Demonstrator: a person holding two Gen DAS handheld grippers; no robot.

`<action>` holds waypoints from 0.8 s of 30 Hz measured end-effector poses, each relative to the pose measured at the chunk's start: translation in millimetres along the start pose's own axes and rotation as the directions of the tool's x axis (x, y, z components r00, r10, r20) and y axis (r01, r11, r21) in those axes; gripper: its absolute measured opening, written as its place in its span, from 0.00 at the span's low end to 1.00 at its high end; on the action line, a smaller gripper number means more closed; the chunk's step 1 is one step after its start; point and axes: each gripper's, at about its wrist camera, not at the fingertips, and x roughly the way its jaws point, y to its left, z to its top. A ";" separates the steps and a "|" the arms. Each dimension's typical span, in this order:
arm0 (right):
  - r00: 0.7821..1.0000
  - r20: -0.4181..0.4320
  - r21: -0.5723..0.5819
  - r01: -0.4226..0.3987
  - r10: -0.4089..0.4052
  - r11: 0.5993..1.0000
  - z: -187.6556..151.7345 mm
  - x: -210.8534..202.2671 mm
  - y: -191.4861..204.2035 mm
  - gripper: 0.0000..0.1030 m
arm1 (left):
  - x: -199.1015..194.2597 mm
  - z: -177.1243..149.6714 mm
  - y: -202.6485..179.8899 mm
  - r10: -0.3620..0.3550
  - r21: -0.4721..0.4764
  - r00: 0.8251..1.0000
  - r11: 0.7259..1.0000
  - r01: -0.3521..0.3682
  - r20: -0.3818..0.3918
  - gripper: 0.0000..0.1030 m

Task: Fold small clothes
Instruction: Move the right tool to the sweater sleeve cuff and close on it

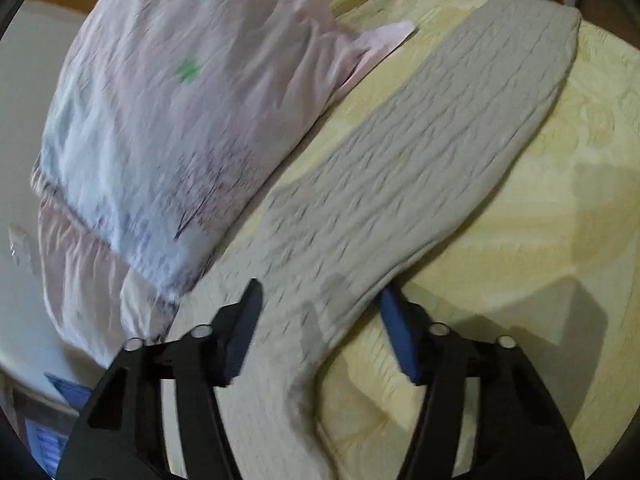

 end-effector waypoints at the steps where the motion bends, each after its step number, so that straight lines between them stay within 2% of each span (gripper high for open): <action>1: 1.000 0.018 0.009 0.013 -0.013 1.000 6.3 -1.5 -4.9 0.48 | 1.4 1.8 2.0 -0.016 -0.011 1.000 1.000 0.016 0.000 0.98; 3: 0.997 0.059 0.042 0.048 -0.050 0.998 19.2 -4.1 -15.8 0.37 | 4.2 5.7 6.5 -0.029 -0.034 1.000 0.999 0.029 0.001 0.98; 5: 0.993 0.092 0.076 0.070 -0.077 0.995 29.7 -10.5 -28.7 0.32 | 7.0 8.2 11.5 -0.035 -0.053 0.999 0.998 0.035 0.011 0.98; 7: 0.989 0.108 0.086 0.093 -0.102 0.992 36.6 -14.2 -34.5 0.30 | 8.9 12.1 14.7 -0.027 -0.060 0.999 0.998 0.029 0.028 0.98; 10: 0.983 0.128 0.086 0.122 -0.132 0.989 37.7 -18.1 -36.6 0.30 | 12.2 18.3 13.1 0.027 -0.030 0.999 0.999 -0.026 0.039 0.98; 12: 0.980 0.140 0.087 0.131 -0.142 0.988 38.0 -19.3 -37.1 0.30 | 14.6 22.4 12.9 0.038 -0.022 0.999 0.999 -0.038 0.035 0.98; 14: 0.976 0.153 0.096 0.144 -0.158 0.985 39.2 -21.0 -41.2 0.27 | 17.5 24.7 14.9 0.034 -0.029 0.999 0.999 -0.033 0.019 0.98; 15: 0.975 0.156 0.103 0.147 -0.162 0.984 39.7 -20.8 -43.4 0.21 | 19.8 25.9 16.4 0.025 -0.036 1.000 0.999 -0.025 0.006 0.98; 18: 0.971 0.164 0.098 0.162 -0.177 0.982 40.7 -18.3 -44.0 0.14 | 24.6 26.8 21.3 -0.006 -0.054 1.000 0.999 0.005 -0.017 0.98; 24: 0.960 0.219 0.028 0.173 -0.175 0.985 38.5 -28.7 -25.9 0.11 | 23.9 27.5 29.3 -0.005 -0.081 1.000 0.997 0.004 -0.011 0.98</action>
